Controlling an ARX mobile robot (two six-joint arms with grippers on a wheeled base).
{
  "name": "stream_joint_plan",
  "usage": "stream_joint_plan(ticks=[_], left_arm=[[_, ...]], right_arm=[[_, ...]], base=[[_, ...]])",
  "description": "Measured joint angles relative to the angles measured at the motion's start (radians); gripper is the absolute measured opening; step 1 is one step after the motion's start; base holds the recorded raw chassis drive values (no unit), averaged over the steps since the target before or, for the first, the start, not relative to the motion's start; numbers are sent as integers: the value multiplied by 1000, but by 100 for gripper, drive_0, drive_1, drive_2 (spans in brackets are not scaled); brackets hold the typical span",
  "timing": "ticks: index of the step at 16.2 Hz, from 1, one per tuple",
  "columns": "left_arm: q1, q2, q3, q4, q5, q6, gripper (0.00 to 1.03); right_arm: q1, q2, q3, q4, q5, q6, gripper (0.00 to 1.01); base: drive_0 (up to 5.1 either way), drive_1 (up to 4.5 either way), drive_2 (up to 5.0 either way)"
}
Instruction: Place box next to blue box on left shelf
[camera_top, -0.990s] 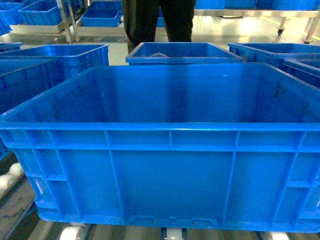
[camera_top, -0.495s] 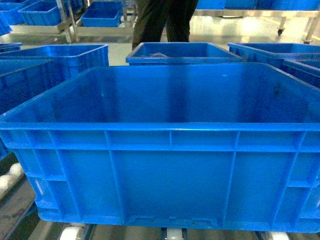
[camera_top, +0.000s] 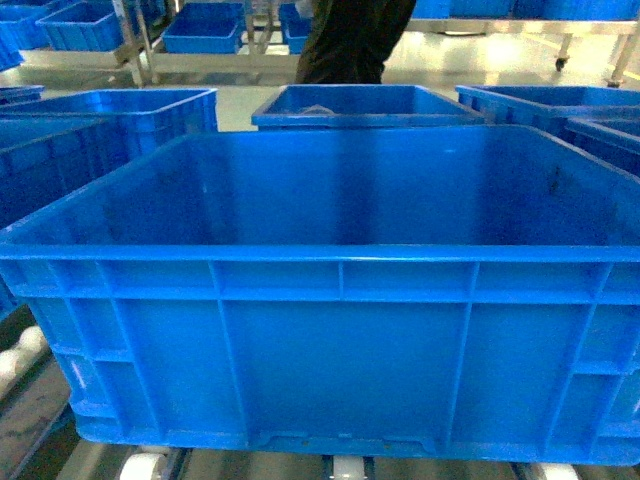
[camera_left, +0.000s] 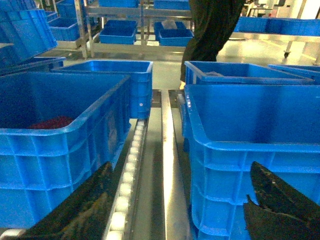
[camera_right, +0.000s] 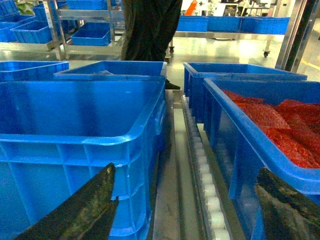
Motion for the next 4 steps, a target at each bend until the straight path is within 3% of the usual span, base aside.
stream_joint_plan(ticks=[3, 4], left_arm=[[0, 0, 0, 0, 0, 0, 99], [0, 0, 0, 0, 0, 3, 99]], right_arm=[[0, 0, 0, 0, 0, 0, 100], [0, 0, 0, 0, 0, 0, 99]], base=[[0, 0, 0], [0, 0, 0]])
